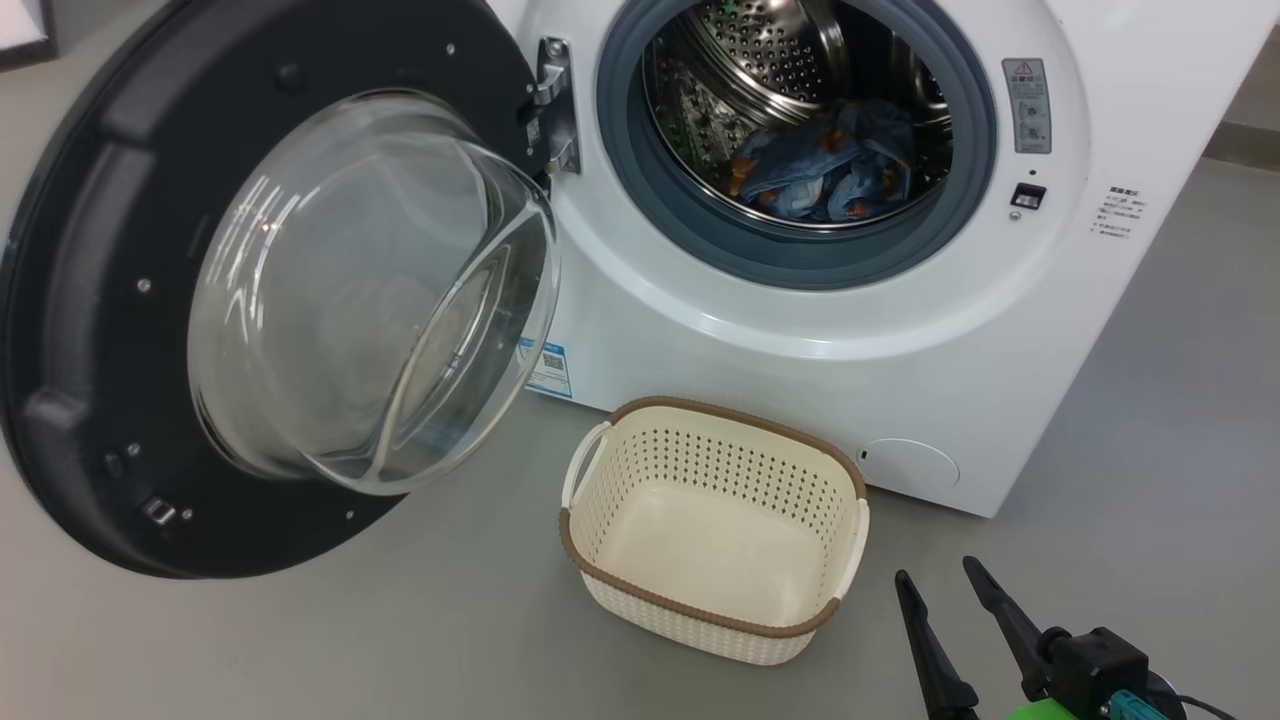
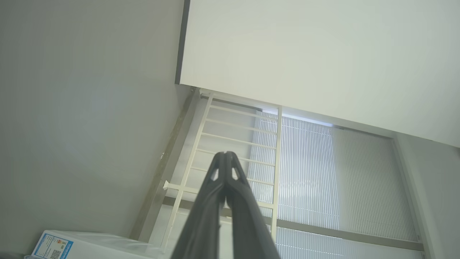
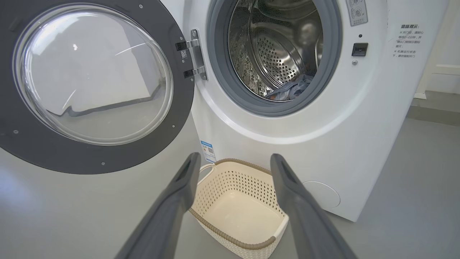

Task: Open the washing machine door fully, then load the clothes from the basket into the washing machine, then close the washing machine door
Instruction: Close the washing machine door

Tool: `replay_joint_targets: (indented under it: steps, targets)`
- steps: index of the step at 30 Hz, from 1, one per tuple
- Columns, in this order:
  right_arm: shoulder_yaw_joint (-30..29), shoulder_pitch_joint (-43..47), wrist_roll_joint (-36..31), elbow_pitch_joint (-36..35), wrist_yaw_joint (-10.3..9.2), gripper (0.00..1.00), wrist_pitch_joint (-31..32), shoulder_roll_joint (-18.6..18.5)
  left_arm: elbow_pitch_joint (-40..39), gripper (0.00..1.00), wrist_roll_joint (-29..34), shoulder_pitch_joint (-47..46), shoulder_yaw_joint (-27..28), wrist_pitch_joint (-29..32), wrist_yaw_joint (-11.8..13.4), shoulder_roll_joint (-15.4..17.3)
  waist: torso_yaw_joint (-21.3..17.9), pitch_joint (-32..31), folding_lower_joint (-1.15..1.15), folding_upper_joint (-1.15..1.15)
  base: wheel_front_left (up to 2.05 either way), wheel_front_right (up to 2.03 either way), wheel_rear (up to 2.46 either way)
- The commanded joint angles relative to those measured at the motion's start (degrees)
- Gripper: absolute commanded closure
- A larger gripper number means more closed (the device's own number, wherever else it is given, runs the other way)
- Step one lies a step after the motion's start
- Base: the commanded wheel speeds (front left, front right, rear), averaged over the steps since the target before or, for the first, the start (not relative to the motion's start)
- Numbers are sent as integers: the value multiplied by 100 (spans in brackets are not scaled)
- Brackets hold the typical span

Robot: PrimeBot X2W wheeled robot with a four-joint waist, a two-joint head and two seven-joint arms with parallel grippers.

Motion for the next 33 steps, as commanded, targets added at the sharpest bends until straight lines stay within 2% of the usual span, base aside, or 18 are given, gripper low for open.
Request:
replay_joint_targets:
  steps: [1,20,28,33]
  targets:
    - [143,-122,-33,-148,9,0,-27,-50,33,100,26,-270,-32,130,-54,447,-61,34,0,0,0,0,0]
    - [143,-292,-158,-133,9,0,-27,-50,1629,100,-24,-1201,-457,1167,-495,754,-397,225,0,0,0,0,0]
    - [140,-316,-164,-126,9,0,-27,-50,2101,100,68,-1416,-739,1761,-679,635,-492,298,0,0,0,0,0]
    - [149,-368,-163,-112,9,0,-27,-50,2289,100,191,-1550,-930,1917,-748,472,-532,321,0,0,0,0,0]
